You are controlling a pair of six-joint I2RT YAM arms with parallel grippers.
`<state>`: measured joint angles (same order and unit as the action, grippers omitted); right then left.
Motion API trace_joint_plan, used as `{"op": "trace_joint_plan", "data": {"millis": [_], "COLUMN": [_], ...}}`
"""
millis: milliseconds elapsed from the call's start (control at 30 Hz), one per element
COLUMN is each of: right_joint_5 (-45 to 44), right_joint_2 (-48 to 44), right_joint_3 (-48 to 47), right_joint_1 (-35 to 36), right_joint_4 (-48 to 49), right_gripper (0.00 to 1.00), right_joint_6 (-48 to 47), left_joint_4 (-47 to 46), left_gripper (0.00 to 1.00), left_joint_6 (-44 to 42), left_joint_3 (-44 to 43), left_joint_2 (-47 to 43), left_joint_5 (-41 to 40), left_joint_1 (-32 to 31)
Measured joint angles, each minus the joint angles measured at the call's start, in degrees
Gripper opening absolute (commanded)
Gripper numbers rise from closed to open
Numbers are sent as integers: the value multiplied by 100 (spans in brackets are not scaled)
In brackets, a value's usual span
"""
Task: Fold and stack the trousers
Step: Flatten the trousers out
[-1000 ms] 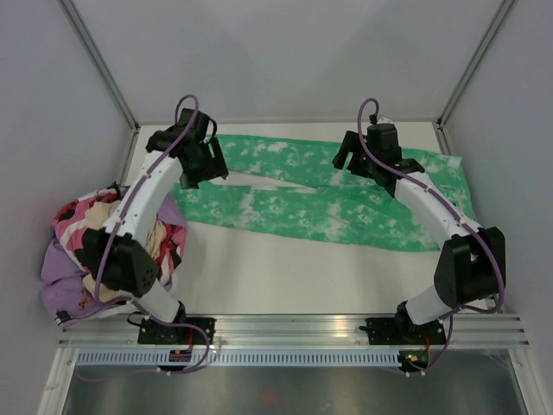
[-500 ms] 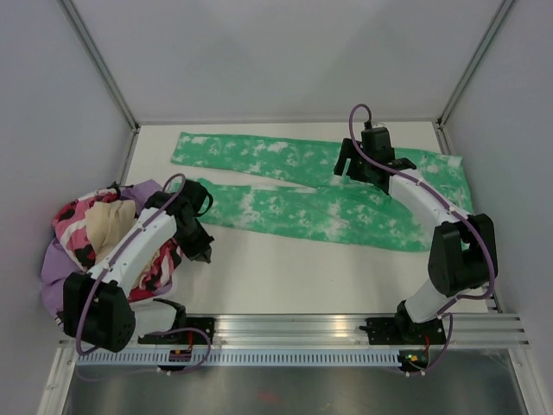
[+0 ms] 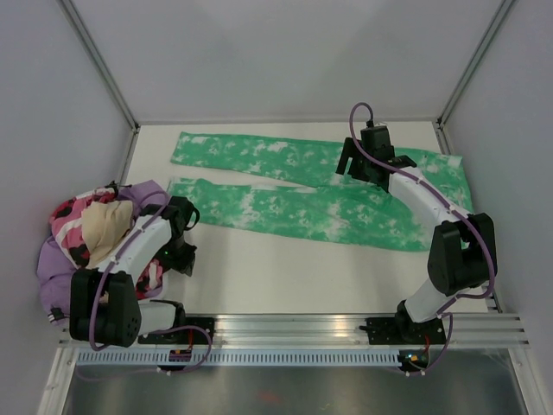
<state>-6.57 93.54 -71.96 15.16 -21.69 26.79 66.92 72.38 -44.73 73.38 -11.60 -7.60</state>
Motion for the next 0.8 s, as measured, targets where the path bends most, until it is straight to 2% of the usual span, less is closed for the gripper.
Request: {"op": "trace_joint_plan", "data": {"millis": [300,600,700,767,800], "right_joint_5": [-164,-238,-249,-372,-450], "right_joint_2": [0,0,0,9,24], "right_joint_3": [-83,-83,-83,-85,-87], "right_joint_1": [0,0,0,0,-7], "right_joint_4": [-157,-186,-188,-205,-232], "right_gripper": [89,89,89,91,91], "right_joint_6": [46,372,472,579,649], "left_joint_4": [166,678,496,13,-286], "left_gripper": [2,4,21,40,46], "left_joint_6": [584,385,-396,-1019,-1318], "left_joint_3": [151,-68,-68,-70,-76], "left_joint_2": [-299,-619,-811,-1019,-1130], "left_joint_5": [-289,-629,-483,-184,42], "left_joint_1": [538,1029,1119,1180,1202]}}
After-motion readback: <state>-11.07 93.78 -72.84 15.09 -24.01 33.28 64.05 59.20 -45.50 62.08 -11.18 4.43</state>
